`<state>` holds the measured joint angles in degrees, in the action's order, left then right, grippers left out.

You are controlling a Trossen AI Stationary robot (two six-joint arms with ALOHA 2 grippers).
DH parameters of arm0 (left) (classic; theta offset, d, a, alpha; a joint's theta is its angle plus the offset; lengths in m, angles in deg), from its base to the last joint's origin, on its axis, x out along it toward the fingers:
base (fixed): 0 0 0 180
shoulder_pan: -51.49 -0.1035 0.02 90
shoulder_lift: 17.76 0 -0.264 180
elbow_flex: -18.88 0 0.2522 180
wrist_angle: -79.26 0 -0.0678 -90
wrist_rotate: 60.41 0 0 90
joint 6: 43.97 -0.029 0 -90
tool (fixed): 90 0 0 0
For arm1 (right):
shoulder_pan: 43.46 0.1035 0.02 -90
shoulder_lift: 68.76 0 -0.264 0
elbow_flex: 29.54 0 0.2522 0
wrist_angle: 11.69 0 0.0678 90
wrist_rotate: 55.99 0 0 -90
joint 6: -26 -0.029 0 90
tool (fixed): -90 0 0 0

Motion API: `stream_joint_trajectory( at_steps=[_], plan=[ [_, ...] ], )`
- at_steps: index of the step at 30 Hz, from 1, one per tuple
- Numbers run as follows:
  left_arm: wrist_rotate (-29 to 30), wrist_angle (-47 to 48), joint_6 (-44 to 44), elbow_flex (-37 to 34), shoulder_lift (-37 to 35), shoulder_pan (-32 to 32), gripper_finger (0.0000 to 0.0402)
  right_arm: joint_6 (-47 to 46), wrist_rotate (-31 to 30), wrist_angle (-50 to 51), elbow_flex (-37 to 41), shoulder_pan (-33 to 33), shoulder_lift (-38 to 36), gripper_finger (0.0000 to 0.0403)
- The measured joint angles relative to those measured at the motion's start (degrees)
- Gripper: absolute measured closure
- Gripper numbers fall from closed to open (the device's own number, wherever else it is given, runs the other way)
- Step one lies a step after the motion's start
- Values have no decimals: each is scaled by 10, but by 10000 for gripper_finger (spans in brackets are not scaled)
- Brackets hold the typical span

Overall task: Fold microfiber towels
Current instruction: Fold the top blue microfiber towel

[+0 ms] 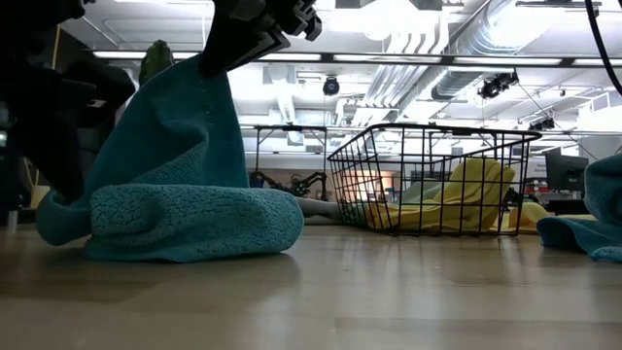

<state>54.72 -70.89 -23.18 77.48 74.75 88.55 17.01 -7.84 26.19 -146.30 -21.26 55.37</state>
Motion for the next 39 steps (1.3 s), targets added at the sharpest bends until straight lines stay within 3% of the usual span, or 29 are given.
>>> stream_joint_trajectory(
  at_steps=[15, 32, 39],
  plan=[
    [-5, -21, -38, 8, 56, -3, 258, 0, 1, -5, 0, 0, 0, 403],
    [-17, 3, -45, 23, 31, 2, 360, 3, 4, -10, 0, -1, 0, 403],
    [-2, 4, -45, 23, 31, 5, 339, 3, 5, -12, 0, -1, 0, 403]
  ],
)
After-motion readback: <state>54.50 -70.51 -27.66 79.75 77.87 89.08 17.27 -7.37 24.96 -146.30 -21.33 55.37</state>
